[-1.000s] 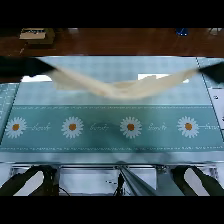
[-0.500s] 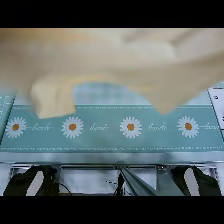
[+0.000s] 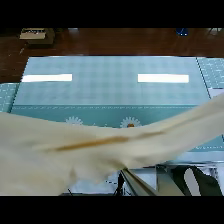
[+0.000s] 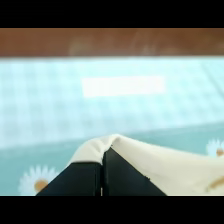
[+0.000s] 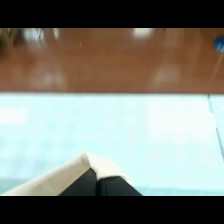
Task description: Fold the shirts.
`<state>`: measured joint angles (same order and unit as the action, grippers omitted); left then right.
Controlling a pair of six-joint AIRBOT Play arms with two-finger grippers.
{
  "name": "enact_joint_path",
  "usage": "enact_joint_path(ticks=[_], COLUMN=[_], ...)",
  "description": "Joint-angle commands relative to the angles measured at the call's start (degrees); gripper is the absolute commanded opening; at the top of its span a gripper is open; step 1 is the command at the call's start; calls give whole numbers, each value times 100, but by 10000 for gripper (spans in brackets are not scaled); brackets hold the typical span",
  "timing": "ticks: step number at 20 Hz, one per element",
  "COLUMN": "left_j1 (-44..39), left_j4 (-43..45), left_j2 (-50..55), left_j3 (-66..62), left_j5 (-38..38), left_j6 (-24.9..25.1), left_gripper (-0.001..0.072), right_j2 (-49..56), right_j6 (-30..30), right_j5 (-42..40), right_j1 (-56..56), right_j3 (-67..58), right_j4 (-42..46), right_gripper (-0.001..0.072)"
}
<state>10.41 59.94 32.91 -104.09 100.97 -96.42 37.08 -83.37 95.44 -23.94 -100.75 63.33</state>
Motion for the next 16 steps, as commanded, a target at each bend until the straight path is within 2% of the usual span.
enact_joint_path(ticks=[1, 4, 6, 10, 13, 16], left_j1=[2, -9, -9, -7, -9, -52], left_j4=[20, -570, -957, -964, -1086, -1156], left_j2=[175, 785, 1438, 2826, 3665, 4297], left_j3=[1521, 2726, 3058, 3032, 3034, 3034], left_j5=[173, -833, -1652, -2988, -3687, -4365], left_j6=[219, 745, 1106, 1773, 2079, 2382], left_gripper=[16, 16, 17, 17, 17, 17], right_j2=[715, 1727, 2538, 3858, 4481, 4913], right_j6=[120, 142, 142, 116, -385, -549], right_j5=[590, 87, -396, -2100, -3322, -4063], right_j1=[595, 1353, 1803, 2240, 2238, 2238], right_j3=[433, 660, 660, 660, 660, 660], right_j4=[800, 1392, 1421, 1416, 1314, 1311], right_gripper=[25, 25, 25, 26, 25, 26])
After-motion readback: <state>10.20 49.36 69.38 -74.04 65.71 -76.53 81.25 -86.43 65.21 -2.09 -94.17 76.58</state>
